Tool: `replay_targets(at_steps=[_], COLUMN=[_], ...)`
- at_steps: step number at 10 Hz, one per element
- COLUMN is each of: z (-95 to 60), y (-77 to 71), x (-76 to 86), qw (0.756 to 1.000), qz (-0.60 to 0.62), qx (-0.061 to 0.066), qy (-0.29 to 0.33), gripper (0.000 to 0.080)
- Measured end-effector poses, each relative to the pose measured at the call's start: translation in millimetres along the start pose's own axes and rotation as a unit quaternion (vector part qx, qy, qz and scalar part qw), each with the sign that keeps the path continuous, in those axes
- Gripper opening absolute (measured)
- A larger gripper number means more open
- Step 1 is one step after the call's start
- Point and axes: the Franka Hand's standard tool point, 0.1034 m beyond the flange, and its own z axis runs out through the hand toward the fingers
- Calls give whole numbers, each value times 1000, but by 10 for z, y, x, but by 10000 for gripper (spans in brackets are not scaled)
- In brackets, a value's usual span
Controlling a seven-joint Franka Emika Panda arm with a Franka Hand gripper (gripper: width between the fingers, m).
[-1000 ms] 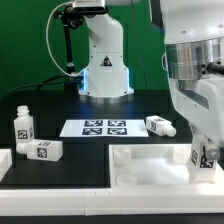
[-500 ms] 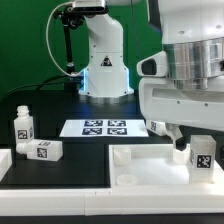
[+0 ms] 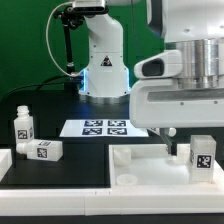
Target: Assemble one leg
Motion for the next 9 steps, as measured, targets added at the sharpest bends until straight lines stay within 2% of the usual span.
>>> replay_targets(at_steps=[1,2,3,4,5,6,7,9], z=[31,36,37,37,38,40,36,31], y=[-51,-52,-47,-51,-53,-44,-41,-18], x=[2,-11,-8,-10,-11,-11,-10,-7], qw=[997,999,1000,1000,999,998,991,950], qz=[-75,-35,-19,11,43,63,131,312], qx=[-4,0,0,1,2,2,2,-5], qy=[18,15,15,15,15,15,12,-11], gripper=[649,649,521,521,384,285,285,285])
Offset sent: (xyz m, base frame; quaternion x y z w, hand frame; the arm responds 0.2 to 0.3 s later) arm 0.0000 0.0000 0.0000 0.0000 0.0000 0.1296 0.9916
